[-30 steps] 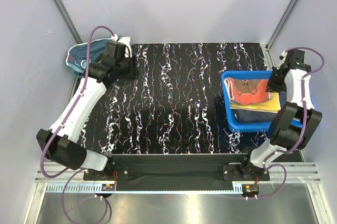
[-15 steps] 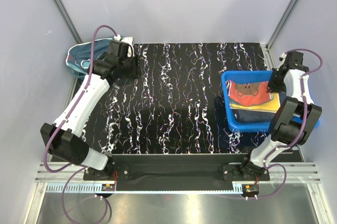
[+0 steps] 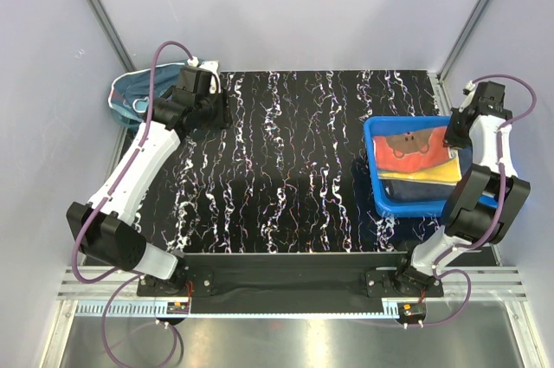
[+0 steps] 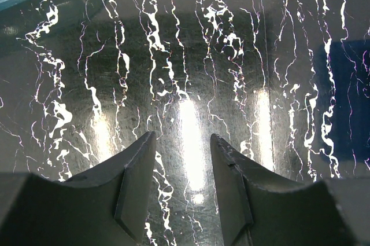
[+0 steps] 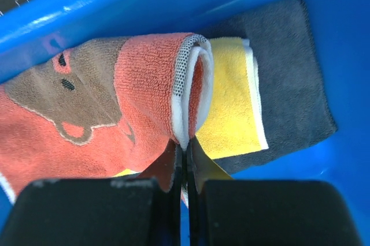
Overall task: Fold and stack the towels
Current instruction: Neatly place the folded towel into the bin, then grab crumpled towel
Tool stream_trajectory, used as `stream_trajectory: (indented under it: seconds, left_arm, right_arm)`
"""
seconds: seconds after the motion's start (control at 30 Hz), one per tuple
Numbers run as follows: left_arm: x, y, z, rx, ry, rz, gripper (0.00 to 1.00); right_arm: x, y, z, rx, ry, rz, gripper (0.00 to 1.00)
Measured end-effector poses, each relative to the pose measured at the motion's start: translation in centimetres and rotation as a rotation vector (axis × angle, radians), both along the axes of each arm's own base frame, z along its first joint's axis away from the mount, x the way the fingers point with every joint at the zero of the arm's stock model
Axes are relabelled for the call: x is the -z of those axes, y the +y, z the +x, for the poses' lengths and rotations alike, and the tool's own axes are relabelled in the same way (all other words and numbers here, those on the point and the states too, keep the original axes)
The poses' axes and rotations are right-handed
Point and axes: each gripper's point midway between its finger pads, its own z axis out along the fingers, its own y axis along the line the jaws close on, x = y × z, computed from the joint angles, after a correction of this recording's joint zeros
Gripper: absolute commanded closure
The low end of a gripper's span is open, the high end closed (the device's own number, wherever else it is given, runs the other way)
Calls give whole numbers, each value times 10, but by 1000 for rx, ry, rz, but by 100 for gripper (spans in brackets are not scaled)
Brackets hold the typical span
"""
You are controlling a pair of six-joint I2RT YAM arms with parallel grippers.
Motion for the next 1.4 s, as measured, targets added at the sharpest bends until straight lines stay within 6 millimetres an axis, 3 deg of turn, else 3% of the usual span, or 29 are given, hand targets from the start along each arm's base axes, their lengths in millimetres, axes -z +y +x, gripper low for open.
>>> stream_trajectory:
  seconds: [0.13, 0.27, 0.4, 0.43, 0.53, 0.63, 0.7, 0.83, 0.93, 1.03, 1.1, 1.2, 1.27, 1.4]
  left_arm:
    - [0, 0, 0, 0, 0, 0, 52]
    - [0, 0, 0, 0, 0, 1, 52]
    - [0, 3, 1, -11, -4, 11, 49]
    - [0, 5, 2, -22, -9, 19, 48]
    - [-2, 12, 7, -59, -30, 45, 44]
    - [-8, 24, 17, -112, -73, 73, 41]
    - [-15, 33, 25, -149, -105, 83, 40]
    - [-30, 74, 48, -277, -170, 104, 39]
    - [-35, 114, 80, -387, -186, 111, 39]
    - [-21, 155, 120, -478, -170, 129, 39]
    - [5, 180, 142, -523, -122, 149, 39]
    - [50, 209, 171, -562, -43, 168, 38]
    - [79, 226, 190, -581, 2, 182, 38]
    - [134, 259, 216, -610, 75, 202, 33]
  right_arm:
    - [-6, -2, 3, -8, -24, -17, 98]
    - [-4, -3, 3, -7, -16, -18, 85]
    - [1, -8, 0, 34, 4, -30, 41]
    - [1, -11, -1, 51, 11, -38, 23]
    - [-7, -17, -4, 92, 19, -56, 8]
    - [-32, -21, 5, 124, -30, -65, 0]
    - [-50, -21, 15, 136, -84, -54, 0]
    - [-83, -7, 32, 133, -196, 8, 0]
    - [-99, 23, 38, 84, -245, 45, 0]
    - [-119, 78, 49, -38, -310, 72, 0]
    - [-129, 126, 51, -147, -362, 105, 0]
    - [-135, 188, 36, -288, -413, 193, 0]
    - [-138, 206, 26, -330, -438, 241, 0]
    - [-144, 209, 27, -337, -466, 266, 0]
